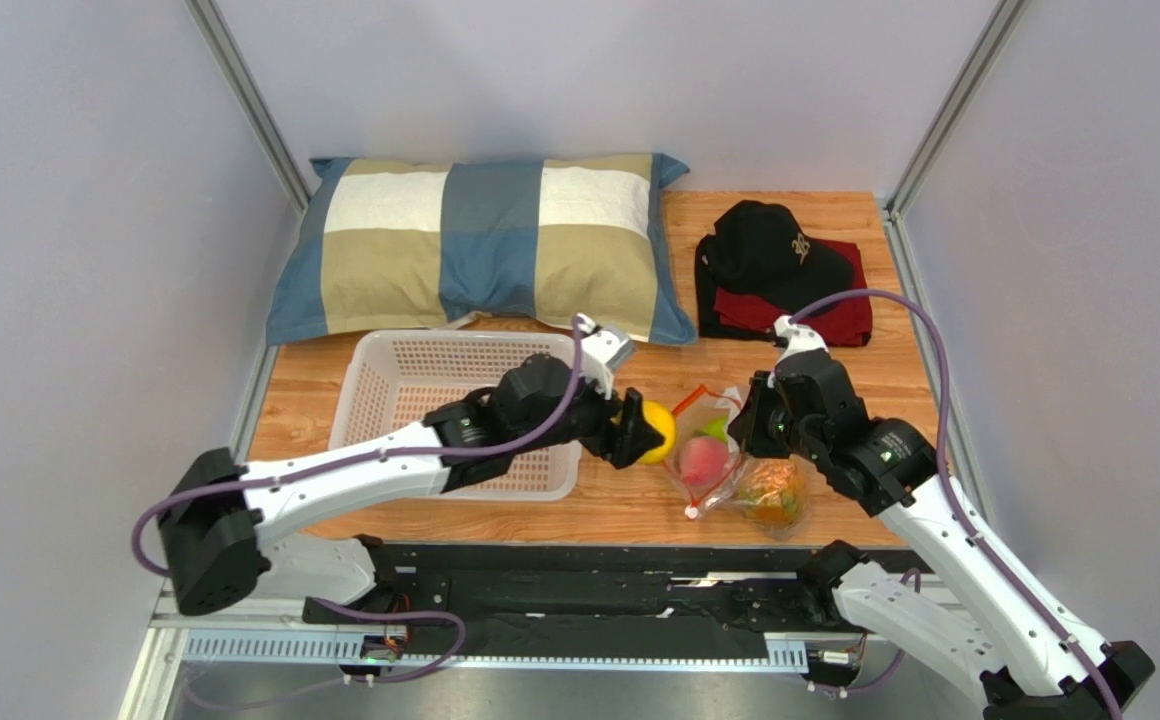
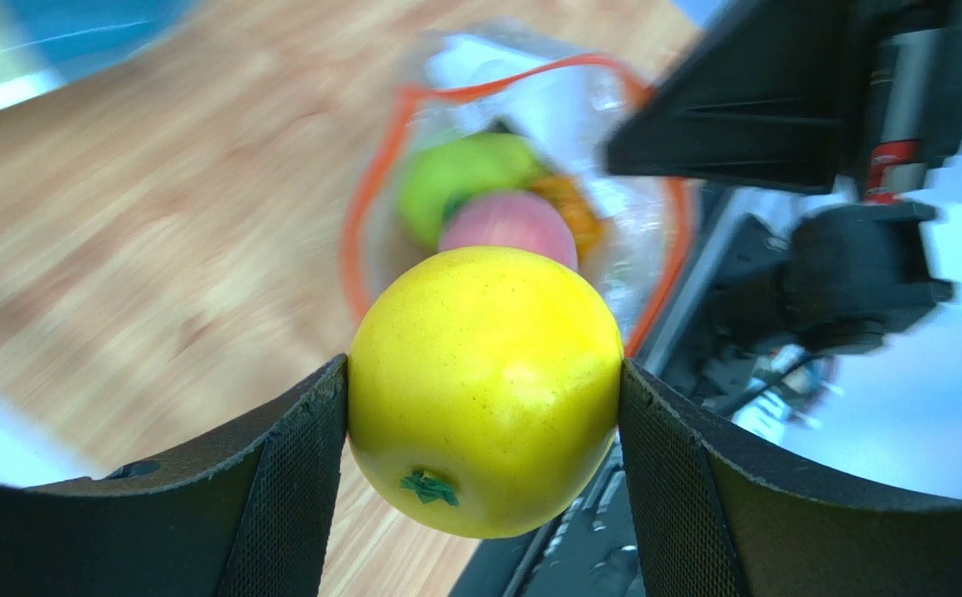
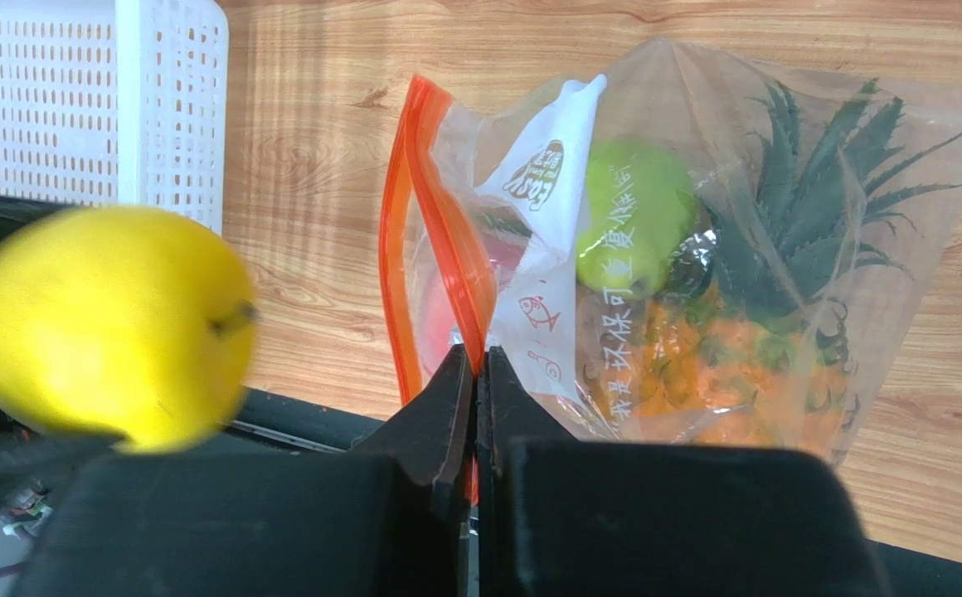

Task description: Open the zip-top bag and remove the fake food

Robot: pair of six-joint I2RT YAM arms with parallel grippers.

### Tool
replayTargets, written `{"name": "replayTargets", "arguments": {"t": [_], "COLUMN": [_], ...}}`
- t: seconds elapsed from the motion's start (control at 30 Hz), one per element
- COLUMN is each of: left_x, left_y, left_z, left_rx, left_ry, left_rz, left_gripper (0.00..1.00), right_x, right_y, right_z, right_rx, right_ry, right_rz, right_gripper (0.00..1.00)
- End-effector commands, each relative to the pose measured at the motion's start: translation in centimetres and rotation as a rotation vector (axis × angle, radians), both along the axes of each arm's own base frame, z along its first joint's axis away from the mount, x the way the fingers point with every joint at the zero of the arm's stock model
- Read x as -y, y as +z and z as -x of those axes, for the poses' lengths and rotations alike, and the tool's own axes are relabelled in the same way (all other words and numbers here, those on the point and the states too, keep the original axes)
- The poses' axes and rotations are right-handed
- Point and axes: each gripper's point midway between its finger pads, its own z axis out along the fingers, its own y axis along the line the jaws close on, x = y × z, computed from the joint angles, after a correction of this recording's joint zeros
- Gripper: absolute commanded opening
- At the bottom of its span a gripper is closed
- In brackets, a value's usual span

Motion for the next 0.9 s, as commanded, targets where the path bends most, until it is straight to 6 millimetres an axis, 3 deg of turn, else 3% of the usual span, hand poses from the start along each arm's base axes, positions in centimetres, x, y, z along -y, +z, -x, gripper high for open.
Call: {"name": "replayTargets", "arguments": {"t": [0.0, 0.13, 0.23, 0.3, 0.43, 0.5, 0.57, 0.6, 0.63, 0.73, 0.8, 0.87], "left_x": [-8.6, -15.4, -18.5, -19.2, -19.0, -18.9, -18.8, -19.0, -19.1, -19.1, -17.8, -14.6], "left_y": [-1.3, -3.0, -5.3, -7.0, -9.1, -9.7, -9.6, -9.6, -9.4, -8.1, -6.4, -4.3], "left_z": [-3.3, -5.4, -5.8, -5.4, -4.5, -4.2, -3.7, -3.6, -3.5, -3.3, -3.1, -2.3], "left_rx": [0.063, 0.072, -0.007, -0.057, -0.124, -0.133, -0.143, -0.145, -0.138, -0.126, -0.135, -0.158], "left_ry": [0.374, 0.650, 0.779, 0.813, 0.798, 0.777, 0.753, 0.755, 0.753, 0.722, 0.666, 0.531], "left_rz": [-0.165, -0.246, -0.303, -0.343, -0.352, -0.354, -0.344, -0.348, -0.347, -0.347, -0.311, -0.207], "left_gripper": [0.00, 0.00, 0.00, 0.00, 0.00, 0.18, 0.59, 0.86, 0.99, 0.99, 0.99, 0.81], "right_x": [-0.7, -1.2, -1.6, -1.8, -2.1, -2.2, -2.2, -2.2, -2.2, -2.3, -2.8, -2.9], "right_y": [1.7, 1.8, 1.8, 1.8, 2.1, 2.3, 2.4, 2.4, 2.3, 2.1, 2.1, 2.1], "right_z": [-0.4, -0.4, -0.6, -0.6, -0.6, -0.6, -0.5, -0.5, -0.5, -0.6, -0.3, -0.2], "right_rx": [0.042, 0.042, 0.036, 0.028, 0.030, 0.029, 0.026, 0.027, 0.021, 0.015, 0.002, 0.000], "right_ry": [0.010, 0.022, 0.031, 0.039, 0.044, 0.052, 0.058, 0.062, 0.061, 0.066, 0.094, 0.097], "right_rz": [-0.043, -0.063, -0.072, -0.075, -0.089, -0.094, -0.092, -0.091, -0.088, -0.080, -0.094, -0.097], "right_gripper": [0.00, 0.00, 0.00, 0.00, 0.00, 0.00, 0.00, 0.00, 0.00, 0.00, 0.00, 0.00]}}
